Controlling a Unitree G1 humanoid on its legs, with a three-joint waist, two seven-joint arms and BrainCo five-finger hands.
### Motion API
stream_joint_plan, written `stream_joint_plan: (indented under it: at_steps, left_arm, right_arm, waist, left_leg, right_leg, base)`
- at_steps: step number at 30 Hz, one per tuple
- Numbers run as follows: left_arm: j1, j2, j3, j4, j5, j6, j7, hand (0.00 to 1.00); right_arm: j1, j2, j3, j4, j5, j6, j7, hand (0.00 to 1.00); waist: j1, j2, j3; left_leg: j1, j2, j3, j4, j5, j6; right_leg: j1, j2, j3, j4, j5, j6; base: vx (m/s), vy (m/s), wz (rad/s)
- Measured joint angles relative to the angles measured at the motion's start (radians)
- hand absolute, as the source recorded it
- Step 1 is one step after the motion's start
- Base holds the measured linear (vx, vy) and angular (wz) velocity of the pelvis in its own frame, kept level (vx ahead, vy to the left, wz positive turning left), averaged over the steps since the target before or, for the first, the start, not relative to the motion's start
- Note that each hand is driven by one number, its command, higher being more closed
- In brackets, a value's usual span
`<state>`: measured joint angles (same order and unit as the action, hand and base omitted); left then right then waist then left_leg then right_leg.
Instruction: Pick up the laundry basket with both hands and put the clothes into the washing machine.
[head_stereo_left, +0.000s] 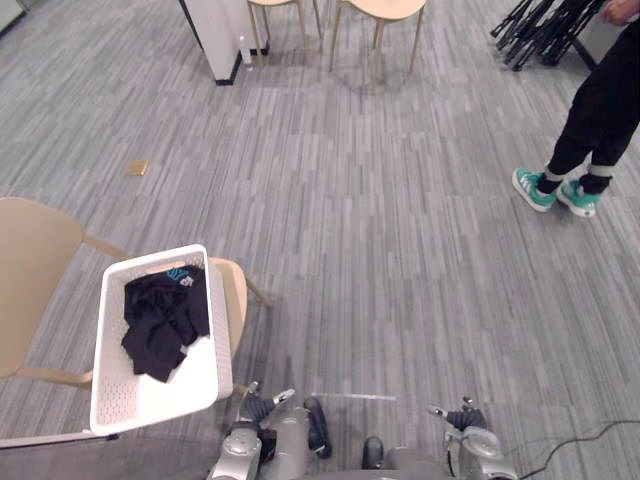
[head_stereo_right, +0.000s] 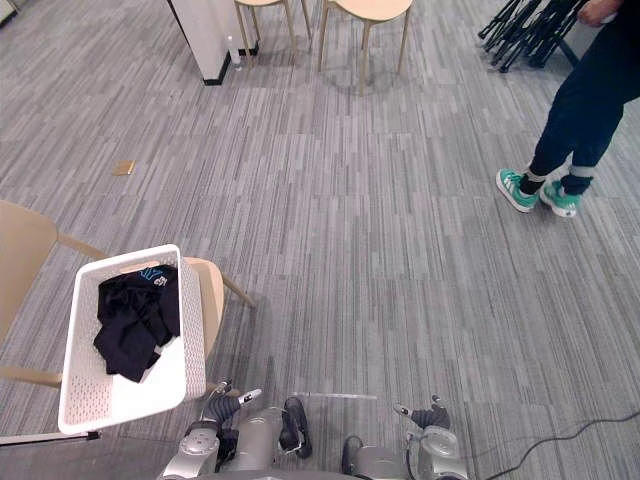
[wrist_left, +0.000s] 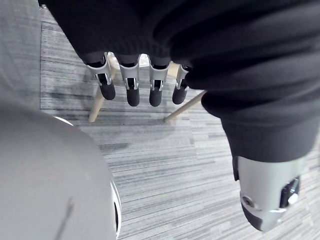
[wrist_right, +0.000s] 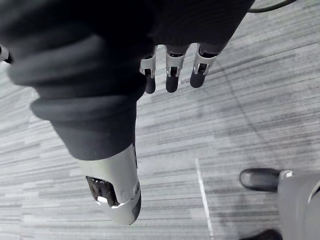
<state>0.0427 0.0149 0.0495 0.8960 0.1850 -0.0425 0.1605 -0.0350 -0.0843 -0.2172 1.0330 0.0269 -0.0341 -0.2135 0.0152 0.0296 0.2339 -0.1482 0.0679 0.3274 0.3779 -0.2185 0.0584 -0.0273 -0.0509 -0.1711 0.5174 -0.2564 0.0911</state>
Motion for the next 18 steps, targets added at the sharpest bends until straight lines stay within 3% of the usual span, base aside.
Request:
stream_joint_plan:
  at_steps: [1,2,4,5,8,9,10,11,12,13,14,15,18]
  left_arm:
    - [0.000,0.001,0.000,0.002,-0.006,0.000,0.001,0.00]
    - [-0.002,0.013,-0.004,0.008,-0.018,0.004,0.002,0.00]
    - [0.002,0.016,-0.010,0.020,-0.018,0.017,0.012,0.00]
    - [0.005,0.014,-0.011,0.020,-0.019,0.018,0.016,0.00]
    - [-0.010,0.000,-0.002,0.020,-0.026,0.018,0.018,0.00]
    - [-0.030,-0.016,0.007,0.020,-0.026,0.022,0.020,0.00]
    - [-0.055,-0.038,0.012,0.020,-0.026,0.026,0.023,0.00]
    - [-0.066,-0.048,0.013,0.020,-0.026,0.026,0.025,0.00]
    - [-0.080,-0.061,0.025,0.016,-0.026,0.027,0.025,0.00]
    - [-0.095,-0.071,0.002,0.025,-0.031,0.029,0.020,0.00]
    - [-0.098,-0.075,0.018,0.021,-0.033,0.030,0.022,0.00]
    - [-0.100,-0.086,0.038,0.011,-0.040,0.024,0.035,0.00]
    - [-0.100,-0.087,0.056,-0.004,-0.050,0.022,0.041,0.00]
  right_arm:
    - [-0.003,0.004,0.001,0.000,-0.001,0.000,0.000,0.00]
    - [-0.004,0.012,0.009,0.002,-0.003,0.001,0.002,0.00]
    - [0.000,0.009,0.006,-0.007,-0.003,-0.001,0.003,0.00]
    - [0.002,0.000,0.010,-0.015,-0.009,-0.001,0.003,0.00]
    - [0.011,0.011,0.009,-0.061,-0.019,0.000,0.004,0.00]
    - [0.024,0.026,0.007,-0.104,-0.018,-0.001,0.003,0.00]
    - [0.043,0.042,0.003,-0.141,-0.008,-0.001,0.001,0.00]
    - [0.053,0.050,0.000,-0.157,0.002,-0.001,-0.001,0.00]
    - [0.080,0.073,-0.002,-0.175,0.012,0.000,-0.004,0.00]
    - [0.069,0.065,-0.013,-0.181,0.033,0.002,-0.002,0.00]
    - [0.065,0.062,-0.013,-0.196,0.034,0.000,-0.002,0.00]
    - [0.056,0.056,-0.014,-0.216,0.037,-0.004,-0.003,0.00]
    - [0.043,0.054,-0.013,-0.235,0.041,-0.011,-0.004,0.00]
  waist:
    - [-0.001,-0.012,0.004]
    - [-0.003,-0.033,0.012]
    - [-0.007,-0.024,0.016]
    - [-0.011,-0.013,0.016]
    - [-0.008,0.003,0.019]
    - [-0.003,-0.002,0.018]
    - [-0.008,-0.010,0.013]
    - [-0.007,-0.012,0.011]
    - [-0.002,-0.030,0.008]
    - [0.000,0.016,0.022]
    - [0.002,0.025,0.015]
    - [0.026,0.037,0.008]
    - [0.050,0.040,0.003]
  left_leg:
    - [0.034,-0.018,0.001,-0.020,-0.002,0.003]
    - [0.126,-0.060,-0.017,-0.059,-0.021,0.026]
    - [0.207,-0.073,-0.065,-0.086,-0.035,0.035]
    - [0.244,-0.070,-0.106,-0.103,-0.035,0.035]
    - [0.302,-0.054,-0.241,-0.126,-0.035,0.035]
    - [0.286,-0.046,-0.311,-0.097,-0.041,0.024]
    - [0.248,-0.035,-0.395,-0.041,-0.058,-0.005]
    - [0.226,-0.035,-0.435,-0.008,-0.073,-0.029]
    - [0.203,-0.042,-0.494,0.046,-0.114,-0.094]
    - [0.196,-0.009,-0.543,0.085,-0.149,-0.128]
    - [0.178,0.009,-0.546,0.092,-0.139,-0.144]
    - [0.161,0.033,-0.562,0.083,-0.117,-0.167]
    - [0.124,0.077,-0.570,0.037,-0.026,-0.156]
  right_leg:
    - [-0.048,-0.031,-0.001,0.140,0.019,0.005]
    - [-0.152,-0.099,-0.013,0.443,0.111,-0.018]
    - [-0.202,-0.141,-0.036,0.567,0.075,-0.055]
    - [-0.222,-0.151,-0.067,0.558,0.050,-0.063]
    - [-0.292,-0.106,-0.040,0.291,0.004,-0.051]
    - [-0.328,-0.042,0.090,0.156,0.014,-0.038]
    - [-0.342,0.019,0.250,0.015,0.053,-0.007]
    - [-0.329,0.035,0.326,-0.069,0.087,0.007]
    - [-0.277,0.011,0.422,-0.230,0.184,0.031]
    - [-0.261,0.011,0.316,-0.166,0.215,0.026]
    - [-0.258,0.007,0.274,-0.149,0.191,0.013]
    - [-0.249,-0.001,0.198,-0.114,0.167,-0.014]
    - [-0.160,-0.050,-0.014,-0.104,0.123,-0.048]
  base:
    - [0.51,0.186,0.29]
    - [0.41,0.111,0.41]
    - [0.51,0.066,0.60]
    - [0.59,0.009,0.85]
    - [0.51,-0.093,1.16]
    - [0.46,-0.239,1.74]
    - [0.44,-0.272,1.94]
    - [0.45,-0.325,2.37]
    - [0.48,-0.435,2.42]
    - [0.40,-0.368,2.36]
    - [0.32,-0.379,1.97]
    - [0.24,-0.352,1.95]
    - [0.22,-0.349,2.23]
